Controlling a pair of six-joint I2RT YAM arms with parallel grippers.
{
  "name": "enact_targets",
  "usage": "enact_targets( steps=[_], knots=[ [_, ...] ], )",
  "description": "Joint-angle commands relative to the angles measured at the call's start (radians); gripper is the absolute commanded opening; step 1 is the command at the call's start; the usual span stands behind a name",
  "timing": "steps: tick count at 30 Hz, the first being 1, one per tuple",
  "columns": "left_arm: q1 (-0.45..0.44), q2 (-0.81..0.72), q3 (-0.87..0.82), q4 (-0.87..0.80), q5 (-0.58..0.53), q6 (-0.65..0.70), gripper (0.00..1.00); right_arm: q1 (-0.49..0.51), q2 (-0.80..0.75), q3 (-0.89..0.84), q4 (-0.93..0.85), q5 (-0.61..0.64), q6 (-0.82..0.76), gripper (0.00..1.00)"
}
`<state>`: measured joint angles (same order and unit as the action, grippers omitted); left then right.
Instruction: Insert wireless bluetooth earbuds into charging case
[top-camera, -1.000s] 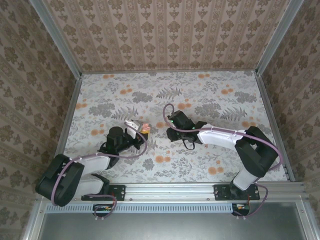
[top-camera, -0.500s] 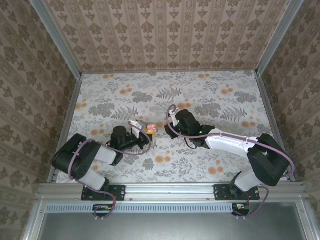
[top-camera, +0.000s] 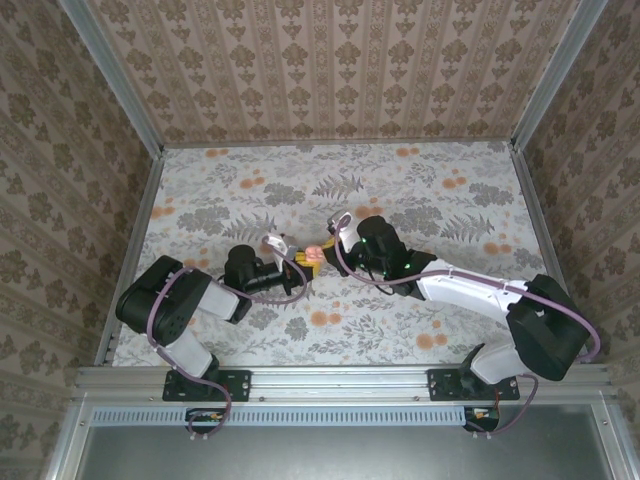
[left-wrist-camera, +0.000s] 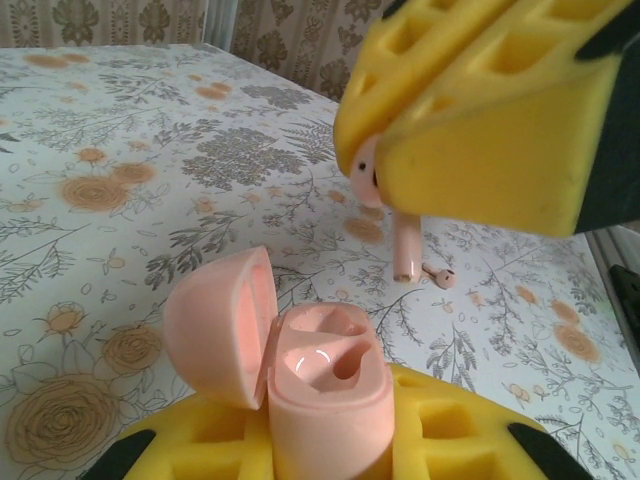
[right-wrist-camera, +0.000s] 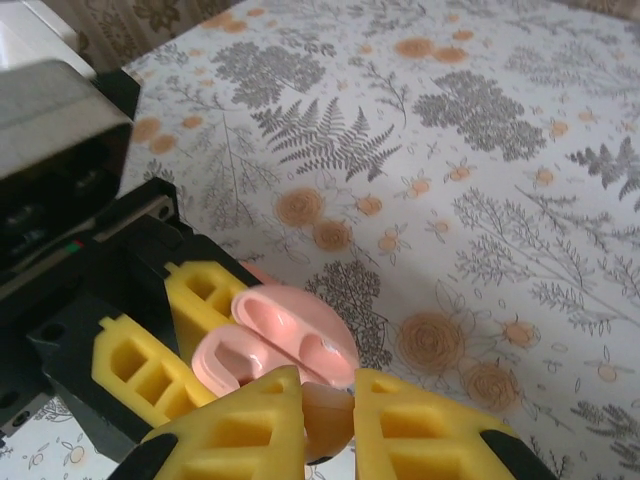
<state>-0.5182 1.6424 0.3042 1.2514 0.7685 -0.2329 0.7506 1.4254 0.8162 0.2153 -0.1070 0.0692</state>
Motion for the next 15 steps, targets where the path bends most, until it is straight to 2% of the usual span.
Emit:
enact_targets(
  steps=[1, 15],
  knots=[
    [-0.005, -0.023, 0.014, 0.045, 0.054, -0.011, 0.16, 0.006, -0.026, 0.006, 0.034, -0.035, -0.053, 0.14],
    [-0.005, -0.056, 0.013, 0.045, 0.073, -0.018, 0.16, 0.036, -0.001, 0.049, 0.023, -0.053, -0.095, 0.15]
  ],
)
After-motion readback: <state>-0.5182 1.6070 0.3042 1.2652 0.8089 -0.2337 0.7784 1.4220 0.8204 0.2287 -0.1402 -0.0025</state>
